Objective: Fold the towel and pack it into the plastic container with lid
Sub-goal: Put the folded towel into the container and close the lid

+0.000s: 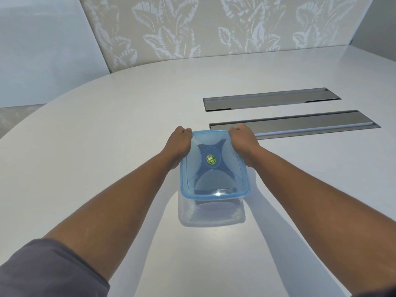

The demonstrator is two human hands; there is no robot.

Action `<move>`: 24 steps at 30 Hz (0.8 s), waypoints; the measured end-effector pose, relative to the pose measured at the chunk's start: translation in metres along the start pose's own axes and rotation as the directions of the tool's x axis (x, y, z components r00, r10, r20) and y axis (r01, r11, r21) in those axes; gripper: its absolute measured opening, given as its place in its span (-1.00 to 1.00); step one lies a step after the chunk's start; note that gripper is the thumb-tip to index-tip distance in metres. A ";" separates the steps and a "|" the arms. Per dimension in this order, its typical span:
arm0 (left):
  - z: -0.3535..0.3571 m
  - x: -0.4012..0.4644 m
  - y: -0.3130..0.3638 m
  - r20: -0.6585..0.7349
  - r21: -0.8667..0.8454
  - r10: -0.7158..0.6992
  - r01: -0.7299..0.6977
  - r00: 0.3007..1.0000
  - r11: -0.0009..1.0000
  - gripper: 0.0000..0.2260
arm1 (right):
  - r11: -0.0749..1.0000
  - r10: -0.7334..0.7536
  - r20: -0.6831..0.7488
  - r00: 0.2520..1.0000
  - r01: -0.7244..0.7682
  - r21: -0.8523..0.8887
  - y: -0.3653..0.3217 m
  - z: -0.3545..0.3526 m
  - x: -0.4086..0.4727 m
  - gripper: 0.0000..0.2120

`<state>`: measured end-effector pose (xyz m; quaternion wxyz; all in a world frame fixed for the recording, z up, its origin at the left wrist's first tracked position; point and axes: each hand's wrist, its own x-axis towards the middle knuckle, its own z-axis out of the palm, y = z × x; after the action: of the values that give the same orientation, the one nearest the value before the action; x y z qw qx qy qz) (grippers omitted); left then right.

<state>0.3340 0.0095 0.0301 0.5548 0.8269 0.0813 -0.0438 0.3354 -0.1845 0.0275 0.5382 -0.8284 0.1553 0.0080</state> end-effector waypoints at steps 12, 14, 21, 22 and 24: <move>0.002 -0.012 0.002 -0.130 0.253 0.202 -0.165 0.971 0.953 -0.70 | 0.845 -0.234 0.019 0.972 0.213 -0.490 -0.006 -0.008 -0.048 -0.64; 0.001 -0.013 0.004 -0.155 0.321 0.222 -0.164 0.963 0.933 -0.70 | 0.787 -0.199 0.118 0.973 0.230 -0.572 0.001 -0.002 -0.067 -0.49; 0.001 -0.042 0.019 -0.159 0.732 0.496 -0.235 0.854 0.639 -0.73 | 0.701 -0.272 0.058 0.961 0.239 -0.672 0.011 0.005 -0.095 -0.44; 0.003 -0.051 0.020 -0.106 0.749 0.504 -0.264 0.857 0.608 -0.71 | 0.694 -0.298 0.048 0.953 0.251 -0.675 0.011 0.004 -0.097 -0.48; 0.008 -0.071 0.016 -0.007 0.709 0.467 -0.325 0.884 0.626 -0.67 | 0.696 -0.340 0.030 0.940 0.272 -0.665 0.013 0.003 -0.099 -0.56</move>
<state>0.2676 -0.0095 0.0533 0.1918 0.9698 -0.0732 0.1319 0.2380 -0.1620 0.0330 0.1966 -0.9778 0.0279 -0.0669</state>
